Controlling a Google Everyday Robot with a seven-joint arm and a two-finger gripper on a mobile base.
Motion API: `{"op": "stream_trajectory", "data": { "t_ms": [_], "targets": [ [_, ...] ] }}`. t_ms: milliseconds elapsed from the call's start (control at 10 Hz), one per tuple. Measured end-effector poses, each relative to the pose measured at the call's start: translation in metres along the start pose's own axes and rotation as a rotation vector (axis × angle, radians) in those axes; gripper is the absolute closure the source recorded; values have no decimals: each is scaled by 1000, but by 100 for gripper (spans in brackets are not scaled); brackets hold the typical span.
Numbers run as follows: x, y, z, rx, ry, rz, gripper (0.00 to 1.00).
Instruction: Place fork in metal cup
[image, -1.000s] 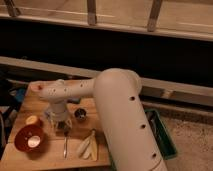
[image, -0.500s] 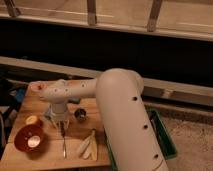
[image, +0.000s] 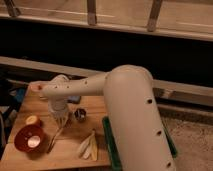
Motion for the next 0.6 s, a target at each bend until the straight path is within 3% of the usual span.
{"op": "stream_trajectory", "data": {
  "t_ms": [200,600],
  "targets": [
    [-2,3,-22,13,-47,-14,93],
    [-1,1,-44,32,-107,-14,93]
  ]
}}
